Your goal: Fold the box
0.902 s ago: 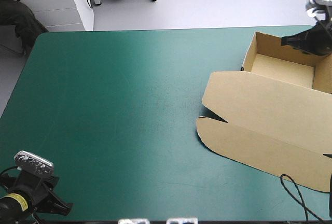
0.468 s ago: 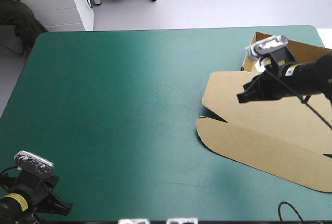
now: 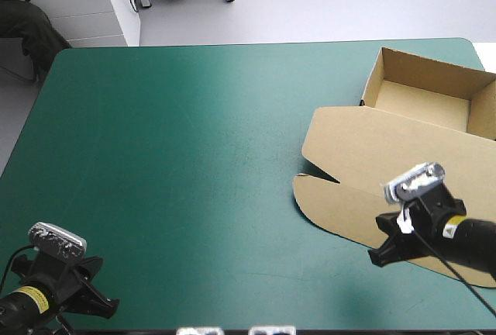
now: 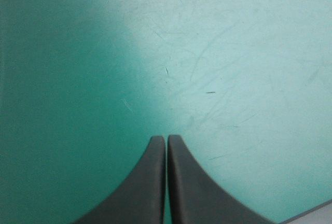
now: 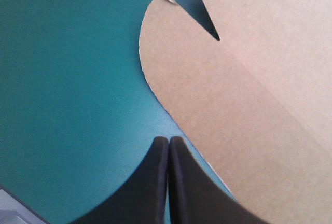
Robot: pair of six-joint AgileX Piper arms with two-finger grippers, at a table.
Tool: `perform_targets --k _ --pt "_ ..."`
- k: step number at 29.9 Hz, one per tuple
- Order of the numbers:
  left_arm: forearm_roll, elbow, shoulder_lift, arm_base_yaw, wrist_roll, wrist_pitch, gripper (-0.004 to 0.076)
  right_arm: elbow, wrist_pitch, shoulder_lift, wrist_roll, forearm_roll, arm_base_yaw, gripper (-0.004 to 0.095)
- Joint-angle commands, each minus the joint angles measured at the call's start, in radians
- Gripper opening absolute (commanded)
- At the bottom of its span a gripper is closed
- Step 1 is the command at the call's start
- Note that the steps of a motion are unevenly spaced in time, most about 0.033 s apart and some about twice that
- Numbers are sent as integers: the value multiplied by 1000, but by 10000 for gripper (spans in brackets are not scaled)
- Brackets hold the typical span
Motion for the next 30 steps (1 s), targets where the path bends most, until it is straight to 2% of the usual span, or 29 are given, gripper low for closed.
perform_targets --k 1,14,30 --pt "-31 2 11 -4 -8 -61 -8 93 -81 -109 -9 16 0 -18" --pt "-46 108 11 -4 -8 -82 -8 328 -136 -436 -7 -6 0 -18" --pt "-46 110 11 -4 -8 -86 -8 329 -139 -464 -7 -6 0 -18"
